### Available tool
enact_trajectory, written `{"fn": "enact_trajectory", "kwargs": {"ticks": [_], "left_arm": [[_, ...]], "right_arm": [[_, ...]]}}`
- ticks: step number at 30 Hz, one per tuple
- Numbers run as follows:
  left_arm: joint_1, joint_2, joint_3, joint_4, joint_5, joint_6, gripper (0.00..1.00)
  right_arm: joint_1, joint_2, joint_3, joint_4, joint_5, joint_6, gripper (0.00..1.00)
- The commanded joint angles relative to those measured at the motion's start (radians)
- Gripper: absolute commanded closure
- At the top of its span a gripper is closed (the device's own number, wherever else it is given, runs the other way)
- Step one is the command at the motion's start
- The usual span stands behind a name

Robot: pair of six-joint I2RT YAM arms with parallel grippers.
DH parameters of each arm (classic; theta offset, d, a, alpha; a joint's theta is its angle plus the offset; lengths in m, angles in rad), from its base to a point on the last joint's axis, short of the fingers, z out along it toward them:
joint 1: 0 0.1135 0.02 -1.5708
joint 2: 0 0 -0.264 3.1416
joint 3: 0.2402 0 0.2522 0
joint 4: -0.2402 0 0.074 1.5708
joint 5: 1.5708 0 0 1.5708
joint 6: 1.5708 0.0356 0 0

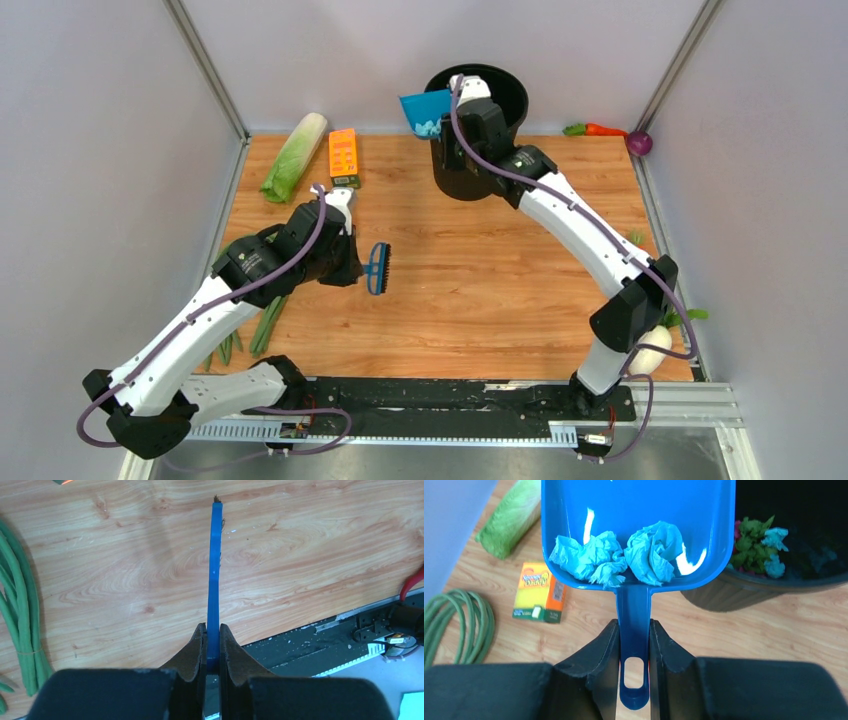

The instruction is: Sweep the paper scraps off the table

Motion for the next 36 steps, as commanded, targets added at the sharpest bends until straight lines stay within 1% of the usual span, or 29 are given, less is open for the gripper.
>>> {"fn": "enact_trajectory", "kwargs": {"ticks": [1,9,13,18,24,28,30,34,36], "left_arm": [[0.004,-0.008,0.031,0.005,0.014,-0.031,1.0],[0.004,-0.012,0.034,-0.027,0.023,-0.045,1.0],[0.004,-0.011,0.042,-0.031,0.017,-0.046,1.0],[0.004,0.014,0.057,-0.027,0.02,-0.04,1.0],[0.004,0.033,0.062,-0.006,0.027,-0.039,1.0],[0.004,0.041,0.056,0.012,0.033,-0.04,1.0],[0.004,0.047,0.056,0.02,0.037,-0.04,1.0],[0.004,0.058,0.058,0.039,0.047,-0.04,1.0],[0.004,0.063,0.056,0.048,0.053,-0.04,1.0]], "right_arm": [[-0.062,0.052,0.137,0.032,-0.103,0.047,1.0],[-0.162,0.172,0.318,0.045,-0.247,0.182,1.0],[-0.202,0.206,0.344,0.087,-0.368,0.28,1.0],[-0.258,0.197,0.262,0.204,-0.5,0.422,1.0],[-0.334,0.154,0.131,0.412,-0.658,0.602,1.0],[-0.369,0.148,0.081,0.498,-0.724,0.708,1.0],[-0.395,0.138,0.033,0.57,-0.759,0.784,1.0],[-0.435,0.111,-0.102,0.817,-0.821,0.994,1.0],[-0.447,0.108,-0.14,0.905,-0.842,1.059,1.0]]}}
